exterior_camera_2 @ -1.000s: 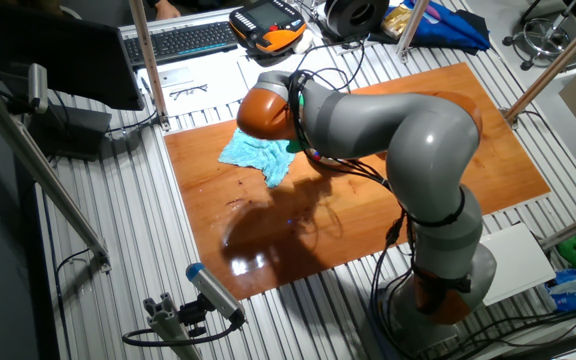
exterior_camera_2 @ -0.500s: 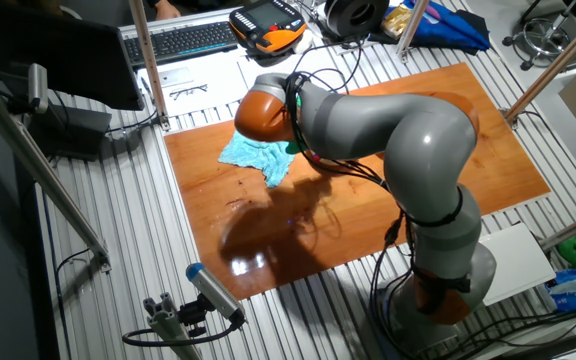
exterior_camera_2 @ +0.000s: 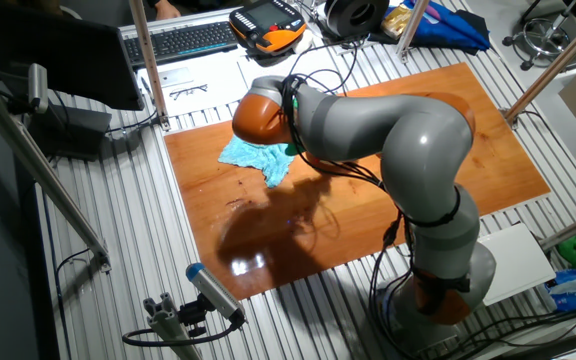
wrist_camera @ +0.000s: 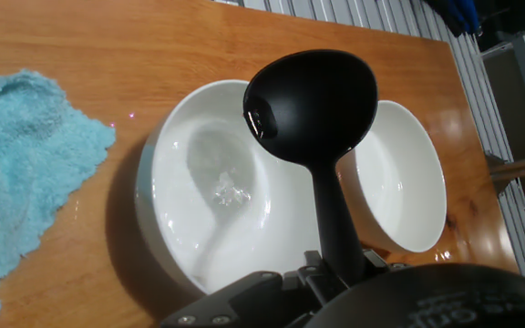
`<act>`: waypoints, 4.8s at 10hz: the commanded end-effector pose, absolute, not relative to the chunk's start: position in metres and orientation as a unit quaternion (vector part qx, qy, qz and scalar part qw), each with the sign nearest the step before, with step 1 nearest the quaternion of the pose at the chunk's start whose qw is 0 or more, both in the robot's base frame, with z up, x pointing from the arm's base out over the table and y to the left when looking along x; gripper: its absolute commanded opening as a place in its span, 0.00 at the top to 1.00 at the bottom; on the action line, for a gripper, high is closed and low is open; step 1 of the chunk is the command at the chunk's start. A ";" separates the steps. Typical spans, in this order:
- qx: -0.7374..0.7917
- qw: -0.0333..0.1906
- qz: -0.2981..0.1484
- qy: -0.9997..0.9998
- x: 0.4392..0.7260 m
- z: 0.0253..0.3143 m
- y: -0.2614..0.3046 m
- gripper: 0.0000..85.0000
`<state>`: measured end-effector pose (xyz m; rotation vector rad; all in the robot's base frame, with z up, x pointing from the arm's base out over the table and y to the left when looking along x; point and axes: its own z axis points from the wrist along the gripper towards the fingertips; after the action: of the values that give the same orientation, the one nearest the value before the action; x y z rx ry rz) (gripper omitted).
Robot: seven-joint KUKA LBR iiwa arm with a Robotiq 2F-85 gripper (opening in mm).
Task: Scoop water with a large spoon from one bowl to another
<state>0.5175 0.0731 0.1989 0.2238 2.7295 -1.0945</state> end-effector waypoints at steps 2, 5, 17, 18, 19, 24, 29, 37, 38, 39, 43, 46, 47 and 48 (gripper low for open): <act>0.074 0.095 -0.370 0.921 0.517 0.199 0.073 1.00; 0.127 0.065 -0.299 0.944 0.517 0.198 0.071 1.00; 0.400 0.011 -0.079 0.913 0.525 0.222 0.052 1.00; 0.413 0.010 -0.077 0.907 0.526 0.225 0.049 1.00; 0.427 0.003 -0.066 0.902 0.527 0.229 0.044 1.00; 0.444 0.011 -0.079 0.892 0.530 0.244 0.021 1.00; 0.516 0.022 -0.066 0.854 0.530 0.251 -0.003 1.00; 0.641 0.025 -0.065 0.764 0.534 0.247 -0.030 1.00; 0.651 0.028 -0.064 0.756 0.534 0.245 -0.033 1.00; 0.662 0.029 -0.063 0.746 0.536 0.241 -0.038 1.00; 0.701 0.037 -0.055 0.710 0.549 0.229 -0.056 1.00; 0.739 0.023 -0.040 0.672 0.554 0.224 -0.064 1.00; 0.751 0.021 -0.034 0.659 0.555 0.223 -0.065 1.00; 0.760 0.020 -0.031 0.649 0.556 0.221 -0.066 1.00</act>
<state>0.5557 -0.0665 0.2210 2.2665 2.1112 -0.0937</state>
